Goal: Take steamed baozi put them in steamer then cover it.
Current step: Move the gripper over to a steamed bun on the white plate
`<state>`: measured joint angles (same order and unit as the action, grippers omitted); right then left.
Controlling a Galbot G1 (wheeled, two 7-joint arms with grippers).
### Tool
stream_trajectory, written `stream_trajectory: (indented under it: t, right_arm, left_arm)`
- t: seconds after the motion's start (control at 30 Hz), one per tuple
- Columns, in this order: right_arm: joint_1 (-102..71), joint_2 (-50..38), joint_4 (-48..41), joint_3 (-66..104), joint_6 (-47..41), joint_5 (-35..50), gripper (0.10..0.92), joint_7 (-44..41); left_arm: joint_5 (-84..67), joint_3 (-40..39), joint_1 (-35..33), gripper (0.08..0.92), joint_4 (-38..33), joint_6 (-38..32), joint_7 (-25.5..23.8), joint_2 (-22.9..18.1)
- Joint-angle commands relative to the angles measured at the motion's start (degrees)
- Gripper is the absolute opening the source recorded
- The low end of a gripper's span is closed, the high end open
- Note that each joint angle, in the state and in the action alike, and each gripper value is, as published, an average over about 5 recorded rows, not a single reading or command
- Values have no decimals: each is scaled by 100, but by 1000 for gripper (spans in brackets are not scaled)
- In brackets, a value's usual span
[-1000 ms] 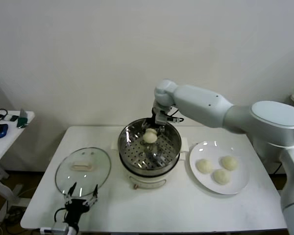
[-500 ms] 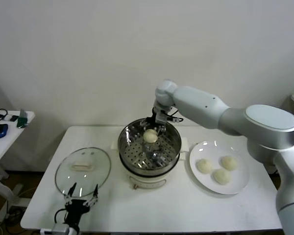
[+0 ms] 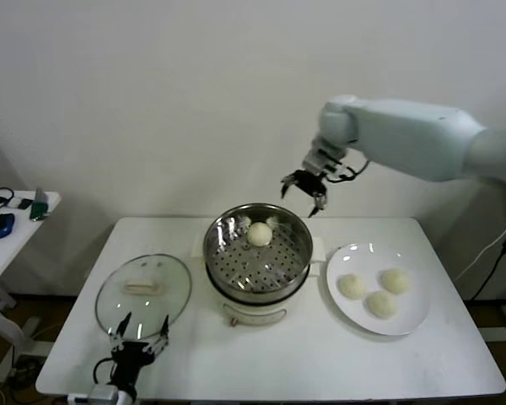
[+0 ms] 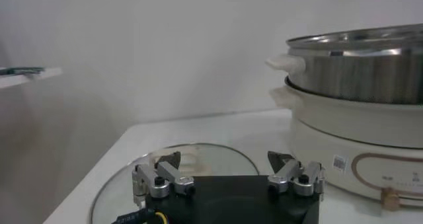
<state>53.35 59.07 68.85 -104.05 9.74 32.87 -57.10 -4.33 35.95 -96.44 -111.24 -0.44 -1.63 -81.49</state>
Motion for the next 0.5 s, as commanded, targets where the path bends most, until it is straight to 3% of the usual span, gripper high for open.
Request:
stream_trajectory:
  t: [0.03,0.27,0.5]
  right_arm:
    - [447,-1741,1867,-1388,-2698,967,823,767]
    - [-1177,-1950,1536,-255,-3347,102,823,1281]
    - [-2451,-1592,734,758,-3369,-276,823,1337]
  left_arm:
    - [-13,-8,41,823,-12,8,-3,-9]
    - [-6,2,66,823,14,14,-5,-35]
    - [16,19,44,823,71,6,-1,-56]
